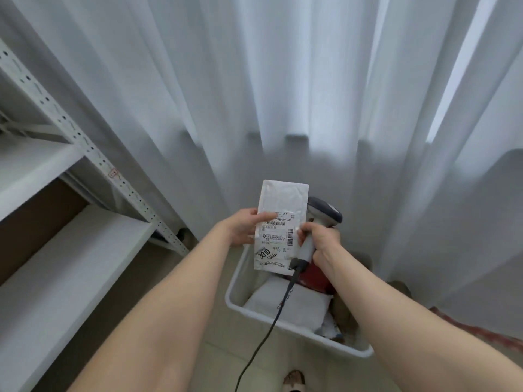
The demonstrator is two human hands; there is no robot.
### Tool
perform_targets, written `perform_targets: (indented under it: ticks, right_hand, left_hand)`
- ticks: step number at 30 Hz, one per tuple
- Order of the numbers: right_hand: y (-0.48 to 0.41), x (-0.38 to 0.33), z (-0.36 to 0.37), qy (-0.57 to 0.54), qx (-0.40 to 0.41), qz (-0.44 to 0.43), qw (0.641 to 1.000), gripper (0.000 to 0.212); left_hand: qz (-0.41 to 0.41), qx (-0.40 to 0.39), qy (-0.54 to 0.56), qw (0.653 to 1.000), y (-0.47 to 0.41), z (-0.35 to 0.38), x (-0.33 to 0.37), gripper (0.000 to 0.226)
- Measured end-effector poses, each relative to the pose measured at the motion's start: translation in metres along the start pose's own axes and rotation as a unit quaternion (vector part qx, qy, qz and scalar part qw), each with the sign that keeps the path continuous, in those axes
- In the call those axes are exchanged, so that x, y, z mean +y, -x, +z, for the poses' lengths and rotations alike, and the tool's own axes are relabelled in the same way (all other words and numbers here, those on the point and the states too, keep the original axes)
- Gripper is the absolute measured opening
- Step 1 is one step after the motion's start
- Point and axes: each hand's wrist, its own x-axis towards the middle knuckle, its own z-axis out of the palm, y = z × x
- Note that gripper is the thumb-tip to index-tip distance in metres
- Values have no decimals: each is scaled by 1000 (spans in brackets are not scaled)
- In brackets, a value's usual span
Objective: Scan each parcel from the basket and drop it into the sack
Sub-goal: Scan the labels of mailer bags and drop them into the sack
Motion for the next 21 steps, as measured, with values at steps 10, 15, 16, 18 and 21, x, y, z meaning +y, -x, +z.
perform_targets:
  ticks: [10, 15, 16, 18, 21]
  right_hand:
    - [98, 3, -21, -6, -25, -36, 999, 17]
    - [133, 5, -36, 54, -94, -48, 993, 8]
    - [141, 6, -36, 79, -119, -48, 989, 7]
    - [158, 8, -35, 125, -152, -48, 979, 4]
    - [173, 15, -27, 152, -168, -45, 973, 4]
  left_hand:
    - [46, 129, 17, 990, 107, 28, -49, 20]
    - [59, 203, 25, 977, 113, 27, -50, 27]
    - [58, 216, 22, 974, 111, 24, -53, 27]
    - [60, 238, 10, 969, 106, 17, -58, 26]
    - [57, 253, 0, 966, 104, 10, -66, 24]
